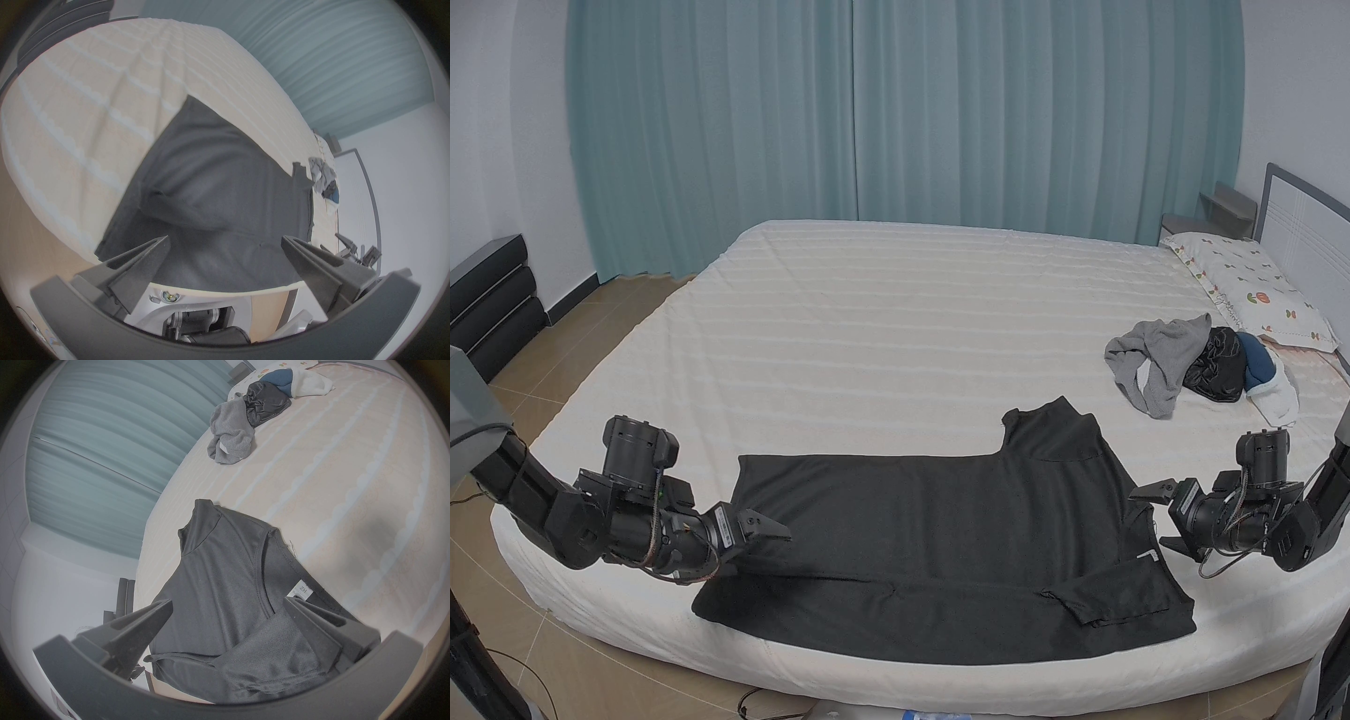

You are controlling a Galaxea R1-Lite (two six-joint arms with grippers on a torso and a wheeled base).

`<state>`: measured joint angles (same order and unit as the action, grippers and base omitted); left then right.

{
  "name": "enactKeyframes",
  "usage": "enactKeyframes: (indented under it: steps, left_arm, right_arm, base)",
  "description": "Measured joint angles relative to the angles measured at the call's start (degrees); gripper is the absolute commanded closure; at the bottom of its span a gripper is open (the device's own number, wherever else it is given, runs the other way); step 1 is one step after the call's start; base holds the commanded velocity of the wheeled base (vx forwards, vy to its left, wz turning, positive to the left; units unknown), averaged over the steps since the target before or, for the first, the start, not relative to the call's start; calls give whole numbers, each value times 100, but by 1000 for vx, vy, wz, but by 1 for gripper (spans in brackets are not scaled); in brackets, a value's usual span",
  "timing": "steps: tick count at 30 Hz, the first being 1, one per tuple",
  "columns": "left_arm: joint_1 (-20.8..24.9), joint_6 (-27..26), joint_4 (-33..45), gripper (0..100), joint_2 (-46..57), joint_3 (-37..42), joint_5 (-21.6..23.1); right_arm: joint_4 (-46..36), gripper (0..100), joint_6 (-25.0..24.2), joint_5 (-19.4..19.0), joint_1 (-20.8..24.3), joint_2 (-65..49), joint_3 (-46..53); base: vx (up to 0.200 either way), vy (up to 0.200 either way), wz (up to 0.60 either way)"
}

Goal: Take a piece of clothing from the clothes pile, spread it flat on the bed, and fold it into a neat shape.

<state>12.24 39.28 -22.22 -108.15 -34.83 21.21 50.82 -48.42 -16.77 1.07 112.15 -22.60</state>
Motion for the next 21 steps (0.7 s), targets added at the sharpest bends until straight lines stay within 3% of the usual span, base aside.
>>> enactKeyframes:
  steps: [12,21]
  left_arm:
    - [372,-13,-55,0,-511,-41,-127]
    - [-11,550,-77,0,-1036,-852,-650]
  right_arm:
    - [4,0,20,0,72,204,-35]
    - [6,0,23,2,74,315,-68]
  base:
    - [0,0,0]
    - [0,0,0]
